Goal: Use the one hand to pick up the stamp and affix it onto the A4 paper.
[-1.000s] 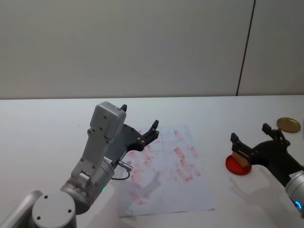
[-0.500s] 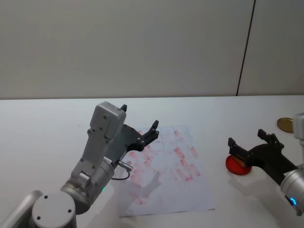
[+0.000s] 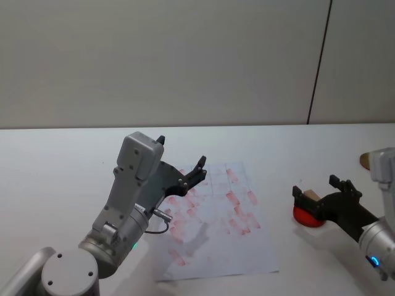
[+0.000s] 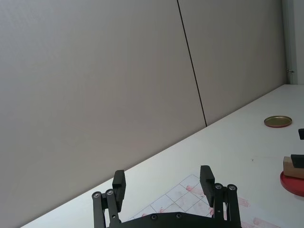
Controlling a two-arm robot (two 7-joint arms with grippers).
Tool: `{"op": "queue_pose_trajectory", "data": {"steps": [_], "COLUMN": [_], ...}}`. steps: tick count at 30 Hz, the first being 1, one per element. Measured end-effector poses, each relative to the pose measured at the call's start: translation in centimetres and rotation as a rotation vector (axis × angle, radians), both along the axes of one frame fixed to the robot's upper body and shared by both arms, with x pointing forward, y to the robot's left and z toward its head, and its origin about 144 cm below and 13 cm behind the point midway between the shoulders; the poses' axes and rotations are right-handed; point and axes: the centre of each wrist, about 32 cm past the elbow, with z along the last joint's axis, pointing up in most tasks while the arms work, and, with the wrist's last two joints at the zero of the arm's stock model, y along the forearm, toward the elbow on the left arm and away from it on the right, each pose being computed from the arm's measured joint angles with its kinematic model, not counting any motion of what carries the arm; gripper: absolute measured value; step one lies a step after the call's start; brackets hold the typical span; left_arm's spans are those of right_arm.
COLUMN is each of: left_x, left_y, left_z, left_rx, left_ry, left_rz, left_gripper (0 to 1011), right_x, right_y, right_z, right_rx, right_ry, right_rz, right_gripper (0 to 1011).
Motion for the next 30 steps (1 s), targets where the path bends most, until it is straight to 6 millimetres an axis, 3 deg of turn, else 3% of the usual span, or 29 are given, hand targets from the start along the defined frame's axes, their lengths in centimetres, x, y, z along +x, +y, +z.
{"op": "queue_pose_trajectory", "data": {"steps": [18,22,30], "left_x": [0.0,0.0,0.0], "left_y": [0.0,0.0,0.0], "left_z": [0.0,0.0,0.0], "left_rx": [0.0,0.0,0.0], "left_ry": [0.0,0.0,0.0], "left_rz": [0.0,0.0,0.0], "left_gripper": [993,993,993], "right_x": [1.0,1.2,1.5], "right_y": [-0.5,-0.5,-0.6], "right_z": [-1.3,-1.4,-1.7], "right_rx": [-0.009,-0.008,-0.004], "right_ry": [0.05,0.056,0.07], "right_rz": [0.005,0.008,0.016], "right_gripper": [1001,949,718]}}
